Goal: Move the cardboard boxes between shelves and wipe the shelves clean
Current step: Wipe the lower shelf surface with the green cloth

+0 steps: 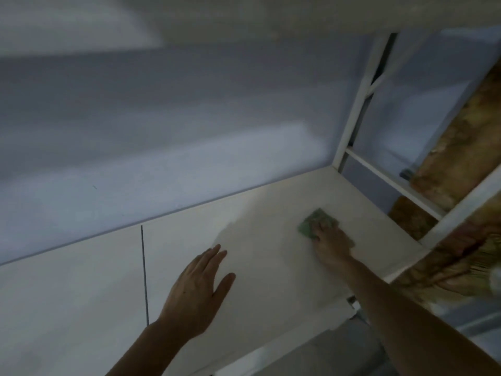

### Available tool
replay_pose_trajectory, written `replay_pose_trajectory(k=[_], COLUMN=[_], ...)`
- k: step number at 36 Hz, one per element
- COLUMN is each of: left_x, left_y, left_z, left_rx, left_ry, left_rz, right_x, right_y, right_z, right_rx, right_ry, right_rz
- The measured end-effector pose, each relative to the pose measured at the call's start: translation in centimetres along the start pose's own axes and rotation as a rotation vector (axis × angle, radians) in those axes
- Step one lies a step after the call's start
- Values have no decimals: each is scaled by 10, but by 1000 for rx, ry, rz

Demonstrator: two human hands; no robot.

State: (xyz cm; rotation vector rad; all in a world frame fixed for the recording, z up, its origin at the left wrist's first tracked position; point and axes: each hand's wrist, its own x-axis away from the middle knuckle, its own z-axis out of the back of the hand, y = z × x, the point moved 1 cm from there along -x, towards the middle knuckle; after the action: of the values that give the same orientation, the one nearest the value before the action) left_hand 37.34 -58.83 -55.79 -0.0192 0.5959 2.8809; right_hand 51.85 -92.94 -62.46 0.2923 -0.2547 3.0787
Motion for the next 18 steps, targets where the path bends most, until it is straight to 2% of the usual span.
replay_pose_trajectory(k=[2, 4, 6, 7, 8, 9, 11, 12, 15, 18], left_x=[7, 16, 30, 37, 46, 55, 75, 86, 118, 150], left_y=[4, 8, 12, 13, 12, 11, 6, 2, -13, -22], left_z=[5, 9, 17, 22, 27, 33, 42, 47, 59, 82], left_rx=[1, -1, -8, -9, -7, -6, -27, -44, -90, -112], left_ry=[-32, -32, -36, -39, -37, -39, -38, -38, -38, -19], left_rz=[9, 11, 10, 11, 14, 22, 32, 37, 40, 41], right_x=[25, 44, 59, 65, 65, 68, 71, 75, 89, 135], right_y=[-26, -34, -28, -24, -14, -7, 5, 5, -8, -49], right_z=[-16, -41, -43, -34, -24, -12, 9, 18, 40, 66], right_rx=[-17, -40, 0, -28, -21, 6, 83, 27, -15, 16], right_ry=[60, -99, -120, -31, 1, -13, -16, -80, -160, -100], right_rz=[191, 258, 309, 314, 228, 142, 87, 73, 91, 150])
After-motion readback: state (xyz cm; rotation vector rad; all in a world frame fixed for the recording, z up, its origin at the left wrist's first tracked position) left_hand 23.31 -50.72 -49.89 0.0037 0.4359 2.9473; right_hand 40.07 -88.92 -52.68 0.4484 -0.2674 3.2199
